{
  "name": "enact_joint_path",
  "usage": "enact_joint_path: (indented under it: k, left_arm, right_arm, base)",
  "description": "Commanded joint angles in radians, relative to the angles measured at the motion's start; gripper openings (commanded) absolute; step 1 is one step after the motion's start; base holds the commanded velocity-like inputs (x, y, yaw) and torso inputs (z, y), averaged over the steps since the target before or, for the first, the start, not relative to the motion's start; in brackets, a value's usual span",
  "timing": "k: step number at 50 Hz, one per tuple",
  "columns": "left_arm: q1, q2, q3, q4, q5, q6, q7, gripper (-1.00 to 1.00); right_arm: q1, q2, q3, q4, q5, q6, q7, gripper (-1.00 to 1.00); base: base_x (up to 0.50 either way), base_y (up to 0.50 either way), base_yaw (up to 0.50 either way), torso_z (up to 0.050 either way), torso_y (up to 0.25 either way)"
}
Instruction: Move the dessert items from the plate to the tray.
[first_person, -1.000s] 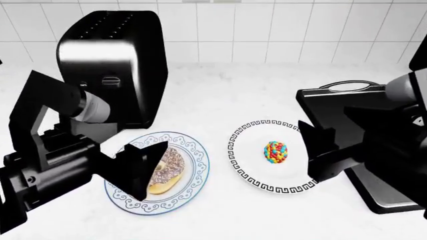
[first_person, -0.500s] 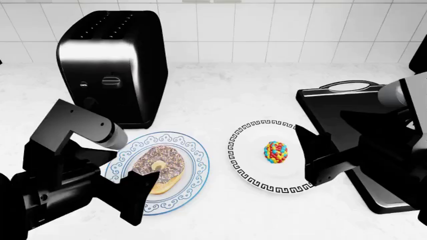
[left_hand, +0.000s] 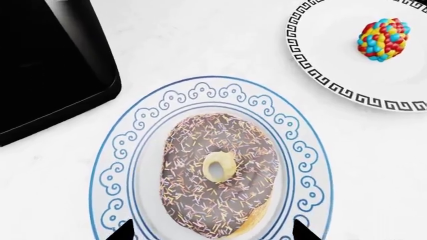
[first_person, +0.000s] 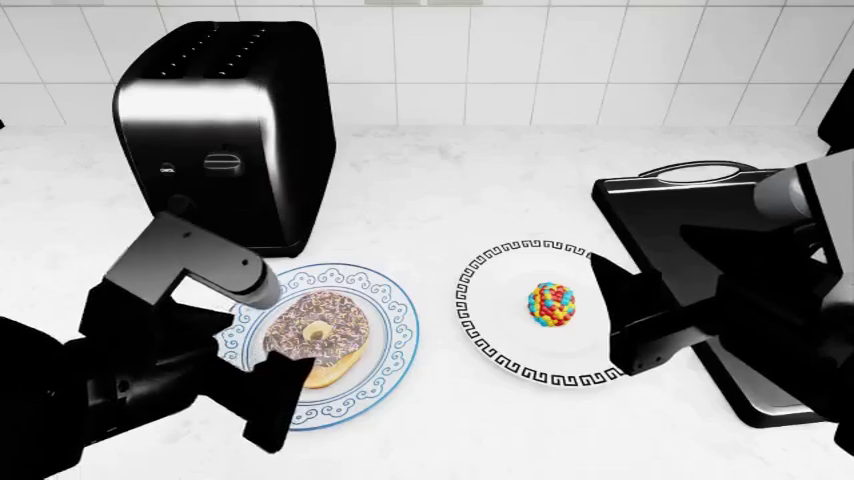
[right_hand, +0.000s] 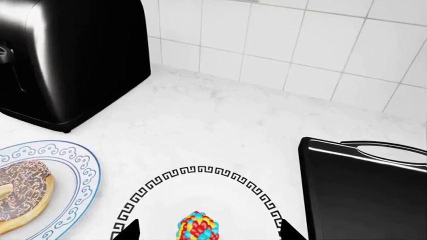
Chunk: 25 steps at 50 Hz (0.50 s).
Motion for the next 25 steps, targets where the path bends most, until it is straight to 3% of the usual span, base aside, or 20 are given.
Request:
enact_joint_path:
  k: [1, 25]
  left_arm:
    - [-0.049, 0.040, 0.026, -0.073, 0.068, -0.077, 0.065, 1.00]
    - [-0.060, 0.097, 0.028, -0.125, 0.207, -0.119, 0.208, 1.00]
  right_arm:
    - [-0.009, 0.003, 0.003, 0.001, -0.012, -0.001, -0.013, 1.00]
    - [-0.021, 0.003, -0.001, -0.008, -0.029, -0.009, -0.027, 1.00]
  base:
    - [0.00, 0.00, 0.00, 0.000, 0.000]
    - [0.00, 0.00, 0.00, 0.000, 0.000]
